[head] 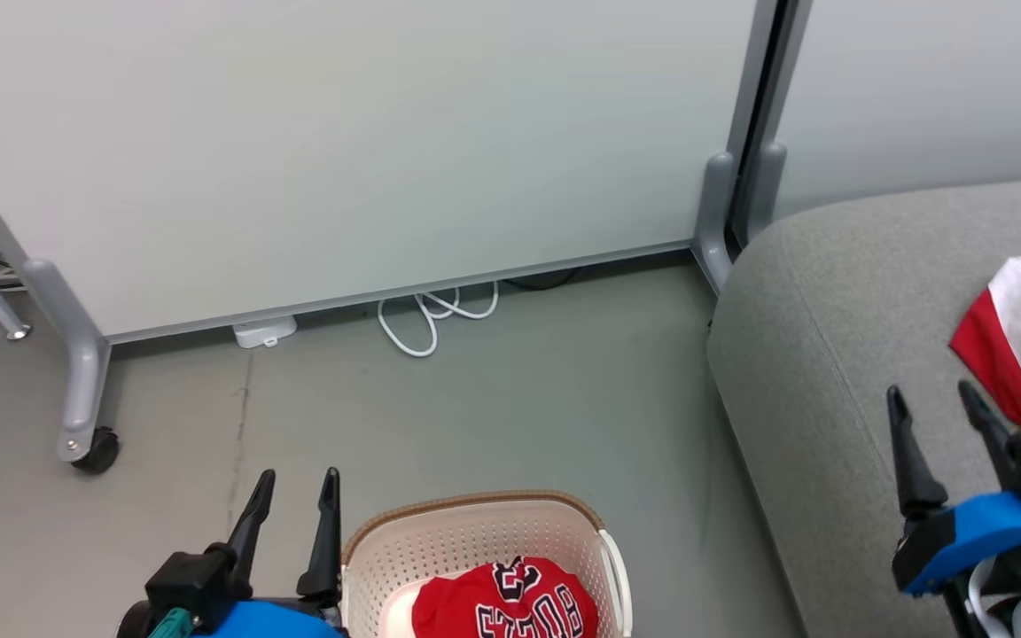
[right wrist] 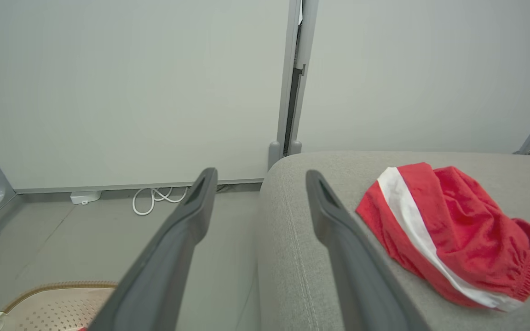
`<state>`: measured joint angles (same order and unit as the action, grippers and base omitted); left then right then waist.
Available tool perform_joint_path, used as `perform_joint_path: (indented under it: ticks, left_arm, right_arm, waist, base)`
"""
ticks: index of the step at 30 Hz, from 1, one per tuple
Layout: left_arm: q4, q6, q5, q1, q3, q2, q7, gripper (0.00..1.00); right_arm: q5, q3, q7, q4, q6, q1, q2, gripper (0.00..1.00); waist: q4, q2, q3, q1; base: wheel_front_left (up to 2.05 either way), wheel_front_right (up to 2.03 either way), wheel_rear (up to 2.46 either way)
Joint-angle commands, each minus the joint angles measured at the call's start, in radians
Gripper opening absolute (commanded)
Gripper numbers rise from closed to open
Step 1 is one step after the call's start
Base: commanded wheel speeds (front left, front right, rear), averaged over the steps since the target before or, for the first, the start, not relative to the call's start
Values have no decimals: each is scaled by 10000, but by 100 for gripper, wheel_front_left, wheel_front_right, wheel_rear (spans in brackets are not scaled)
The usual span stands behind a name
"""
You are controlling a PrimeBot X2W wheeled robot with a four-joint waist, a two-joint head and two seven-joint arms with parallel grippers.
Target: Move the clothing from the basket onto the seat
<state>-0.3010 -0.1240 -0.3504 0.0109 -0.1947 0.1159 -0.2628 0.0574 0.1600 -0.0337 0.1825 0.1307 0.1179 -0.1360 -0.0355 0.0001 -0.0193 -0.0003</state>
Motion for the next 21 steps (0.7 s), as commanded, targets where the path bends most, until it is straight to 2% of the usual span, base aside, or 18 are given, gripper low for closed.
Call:
perform_joint_path:
  ticks: [1,10,21]
  left_arm:
    - [-48,-40,66,-127,163,-3,-29,100]
    - [-175,-70,249,-303,774,-70,-29,100]
    - [-331,-67,352,-362,974,-201,-29,100]
  right_arm:
    - [-57,-13,106,-320,1,-392,147,100]
    - [-349,-451,428,-1418,1,-1433,650,100]
    - [-226,-932,451,-1471,1,-1513,836,100]
  waist:
    - [164,-1,-113,3]
    - [428,-1,-223,3]
    - [574,-1,-205,3]
  base:
    - [0,0,0]
    - [0,0,0]
    - [0,0,0]
